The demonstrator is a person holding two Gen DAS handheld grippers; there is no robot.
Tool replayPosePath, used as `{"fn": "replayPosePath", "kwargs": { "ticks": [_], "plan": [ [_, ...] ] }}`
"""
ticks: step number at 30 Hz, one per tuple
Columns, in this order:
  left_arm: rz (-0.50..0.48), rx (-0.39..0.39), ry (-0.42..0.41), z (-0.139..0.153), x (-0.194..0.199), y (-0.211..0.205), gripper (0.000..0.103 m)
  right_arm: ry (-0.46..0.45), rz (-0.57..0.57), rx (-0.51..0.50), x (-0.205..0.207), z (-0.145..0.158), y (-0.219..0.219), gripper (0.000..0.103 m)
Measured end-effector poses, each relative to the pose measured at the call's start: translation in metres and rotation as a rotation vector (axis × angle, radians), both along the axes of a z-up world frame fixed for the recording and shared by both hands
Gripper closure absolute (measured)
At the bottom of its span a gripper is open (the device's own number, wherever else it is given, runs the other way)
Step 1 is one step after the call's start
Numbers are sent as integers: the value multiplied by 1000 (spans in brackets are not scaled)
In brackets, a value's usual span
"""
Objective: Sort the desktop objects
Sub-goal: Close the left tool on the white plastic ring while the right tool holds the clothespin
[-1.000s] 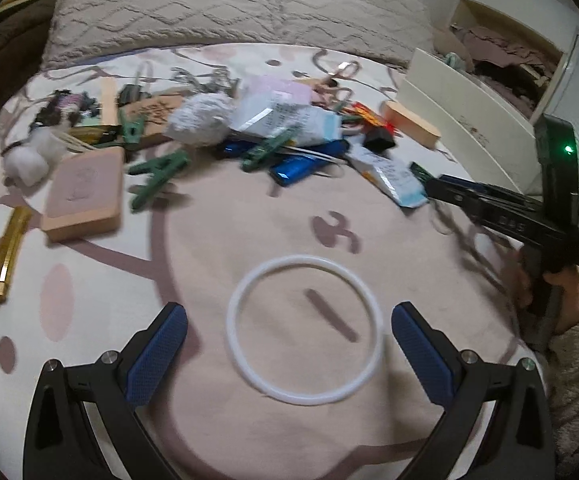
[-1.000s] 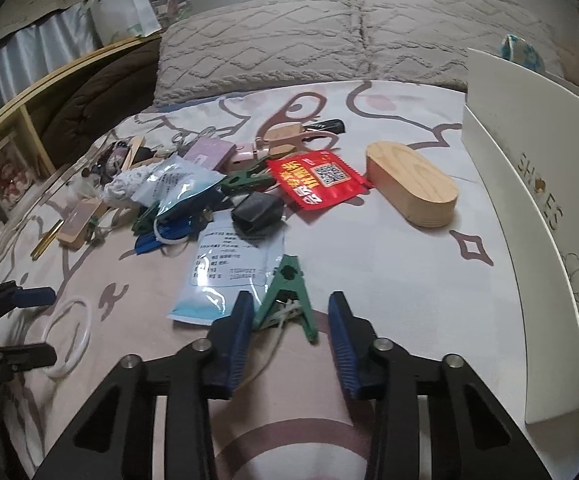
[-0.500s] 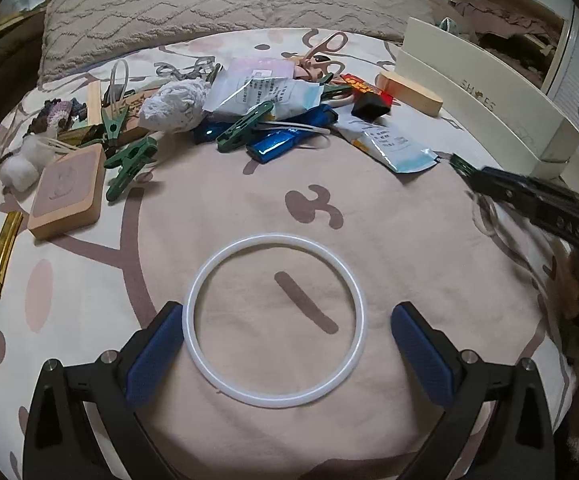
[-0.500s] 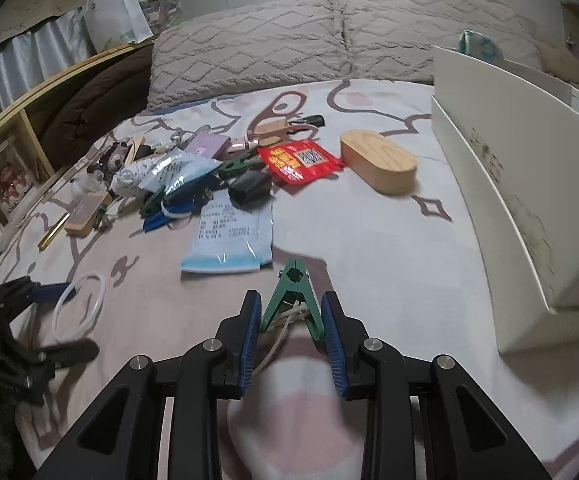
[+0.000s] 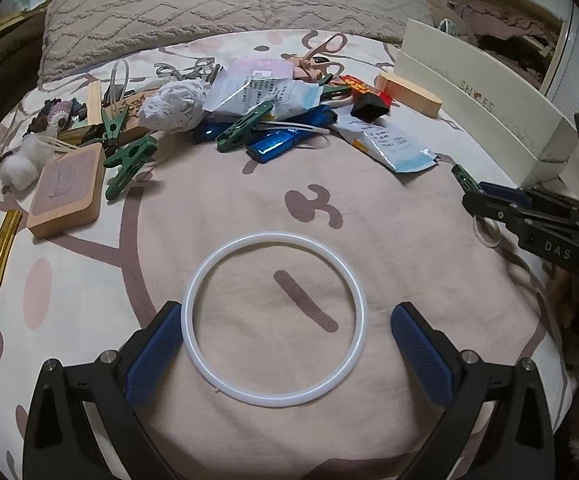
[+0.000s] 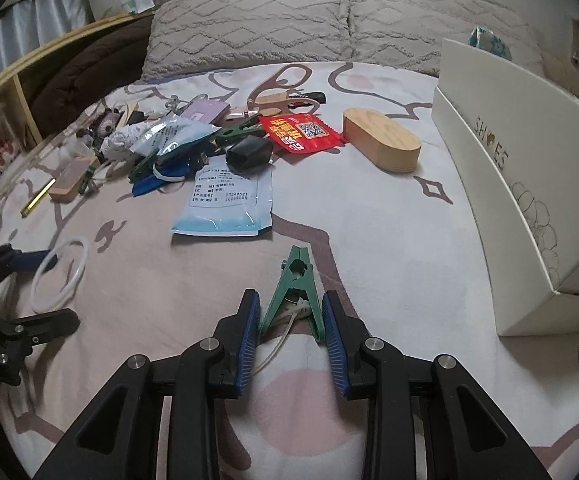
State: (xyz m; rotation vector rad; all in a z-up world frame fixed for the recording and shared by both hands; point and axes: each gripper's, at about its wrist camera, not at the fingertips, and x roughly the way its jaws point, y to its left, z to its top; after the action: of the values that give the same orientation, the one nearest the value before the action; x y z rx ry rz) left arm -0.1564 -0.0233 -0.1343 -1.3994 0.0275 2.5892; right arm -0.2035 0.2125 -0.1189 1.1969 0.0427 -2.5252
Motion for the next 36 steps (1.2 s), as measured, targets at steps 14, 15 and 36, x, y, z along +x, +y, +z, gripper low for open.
{"fn": "replayPosePath", "kwargs": {
  "ticks": [14,15,36],
  "plan": [
    [73,76,9,5,1,-8,7,-7,45,-59,5,2,-7,38],
    [77,76,12,5,1,-8,8,-5,38,-62,5,2,-5,47],
    [53,53,44,7,5,-3,19,-4,40,-138,5,4,3,71]
  ]
}}
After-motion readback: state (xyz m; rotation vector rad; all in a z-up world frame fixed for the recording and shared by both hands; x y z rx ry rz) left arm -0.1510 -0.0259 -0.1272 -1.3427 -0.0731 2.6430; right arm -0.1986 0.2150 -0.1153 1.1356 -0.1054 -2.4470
